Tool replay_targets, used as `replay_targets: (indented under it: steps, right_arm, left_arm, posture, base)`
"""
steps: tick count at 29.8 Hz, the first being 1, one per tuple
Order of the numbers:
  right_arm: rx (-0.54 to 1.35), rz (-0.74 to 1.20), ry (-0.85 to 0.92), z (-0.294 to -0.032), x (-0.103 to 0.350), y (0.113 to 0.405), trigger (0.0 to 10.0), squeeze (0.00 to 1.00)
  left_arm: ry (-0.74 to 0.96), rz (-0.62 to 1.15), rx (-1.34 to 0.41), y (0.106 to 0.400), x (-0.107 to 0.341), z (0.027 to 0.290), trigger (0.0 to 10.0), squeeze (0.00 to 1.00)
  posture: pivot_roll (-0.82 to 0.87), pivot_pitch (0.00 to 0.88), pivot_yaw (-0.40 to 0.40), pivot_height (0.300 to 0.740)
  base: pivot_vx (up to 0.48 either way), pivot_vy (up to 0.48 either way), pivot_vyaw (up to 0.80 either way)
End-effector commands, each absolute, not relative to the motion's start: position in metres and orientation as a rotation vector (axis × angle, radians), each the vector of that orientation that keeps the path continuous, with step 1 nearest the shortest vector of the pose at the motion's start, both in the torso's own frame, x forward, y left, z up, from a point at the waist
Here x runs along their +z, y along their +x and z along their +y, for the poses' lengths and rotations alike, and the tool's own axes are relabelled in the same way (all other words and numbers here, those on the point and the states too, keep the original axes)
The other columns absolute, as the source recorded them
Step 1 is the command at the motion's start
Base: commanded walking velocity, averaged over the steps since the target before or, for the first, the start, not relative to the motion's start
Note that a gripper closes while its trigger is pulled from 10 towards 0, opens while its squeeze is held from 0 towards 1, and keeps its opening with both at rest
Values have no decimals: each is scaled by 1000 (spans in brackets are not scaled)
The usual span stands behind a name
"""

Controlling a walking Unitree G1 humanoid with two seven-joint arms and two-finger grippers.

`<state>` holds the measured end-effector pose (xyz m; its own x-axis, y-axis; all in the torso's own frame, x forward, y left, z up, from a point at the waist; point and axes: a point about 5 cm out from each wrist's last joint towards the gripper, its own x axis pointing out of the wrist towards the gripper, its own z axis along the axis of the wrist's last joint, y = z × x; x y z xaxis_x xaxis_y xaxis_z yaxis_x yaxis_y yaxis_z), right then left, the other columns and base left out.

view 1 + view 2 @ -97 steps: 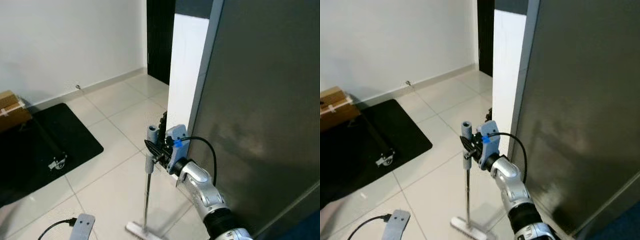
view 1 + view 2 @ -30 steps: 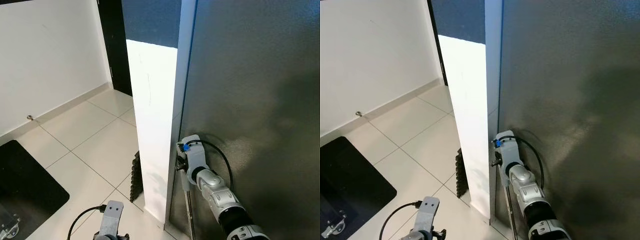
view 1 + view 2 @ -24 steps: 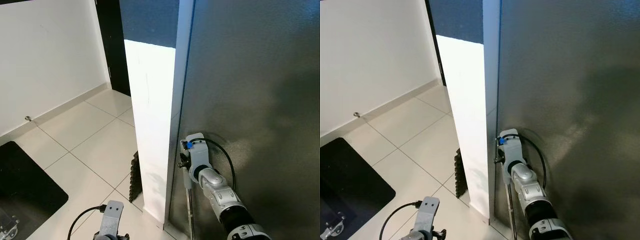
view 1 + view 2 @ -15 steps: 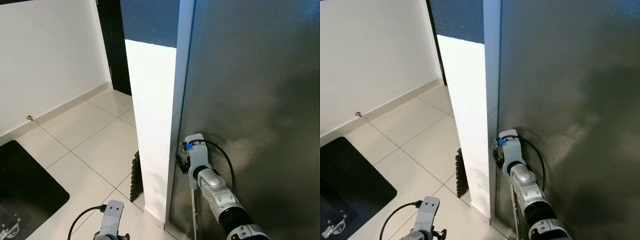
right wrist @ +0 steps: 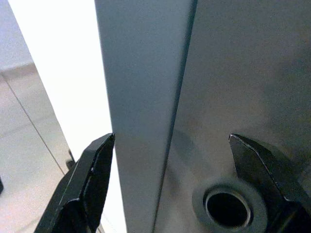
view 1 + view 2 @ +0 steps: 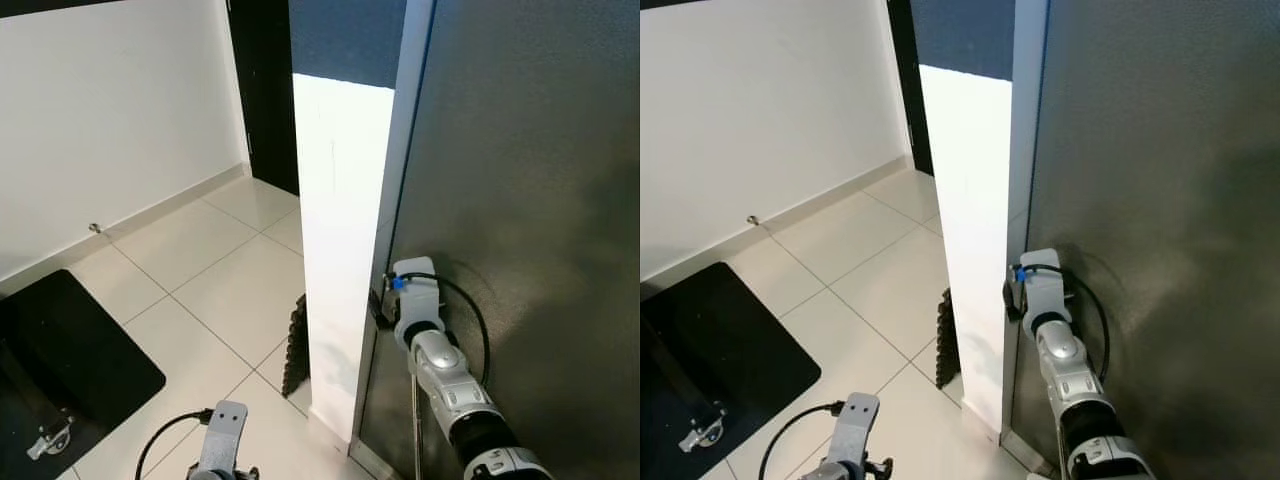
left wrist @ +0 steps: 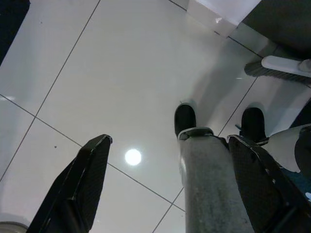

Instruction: Sweep floor

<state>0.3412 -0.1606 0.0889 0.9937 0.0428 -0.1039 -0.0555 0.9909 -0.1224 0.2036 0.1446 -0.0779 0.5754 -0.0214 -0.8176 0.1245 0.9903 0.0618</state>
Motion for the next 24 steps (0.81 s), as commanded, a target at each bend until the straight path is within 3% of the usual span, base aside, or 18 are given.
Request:
replay_targets:
  steps: [1, 2, 3, 4, 11, 21, 24]
  right_arm:
    - [-38, -84, -93, -185, 131, 353, 10000, 431]
    - [-38, -84, -93, -185, 131, 353, 10000, 431]
    - [-29, -94, -87, -188, 134, 354, 10000, 82]
    - [7, -88, -67, -191, 135, 354, 10000, 0]
    - [116, -87, -1, -200, 138, 353, 10000, 0]
    - [199, -281, 241, -211, 169, 349, 10000, 0]
    - [298, -332, 325, -208, 178, 346, 10000, 0]
  left_arm:
    - [138, 955, -82, 202, -78, 149, 10000, 0]
    - [138, 955, -82, 202, -78, 149, 10000, 0]
    - [140, 955, -82, 202, -78, 150, 10000, 0]
    - [141, 956, -80, 202, -78, 150, 10000, 0]
    - [148, 960, -76, 202, -79, 151, 10000, 0]
    - [156, 962, -80, 201, -79, 152, 10000, 0]
    - [158, 961, -81, 201, -79, 152, 10000, 0]
  posture:
    - [-11, 0, 24, 740]
    - [-11, 0, 24, 740]
    - [-11, 0, 24, 740]
    - [-11, 0, 24, 740]
    - [-10, 0, 25, 740]
    - [-8, 0, 27, 740]
    - [-8, 0, 27, 740]
  base:
    - [0, 0, 0]
    - [0, 0, 0]
    - [0, 0, 0]
    - [0, 0, 0]
    - [0, 0, 0]
    - [0, 0, 0]
    - [0, 0, 0]
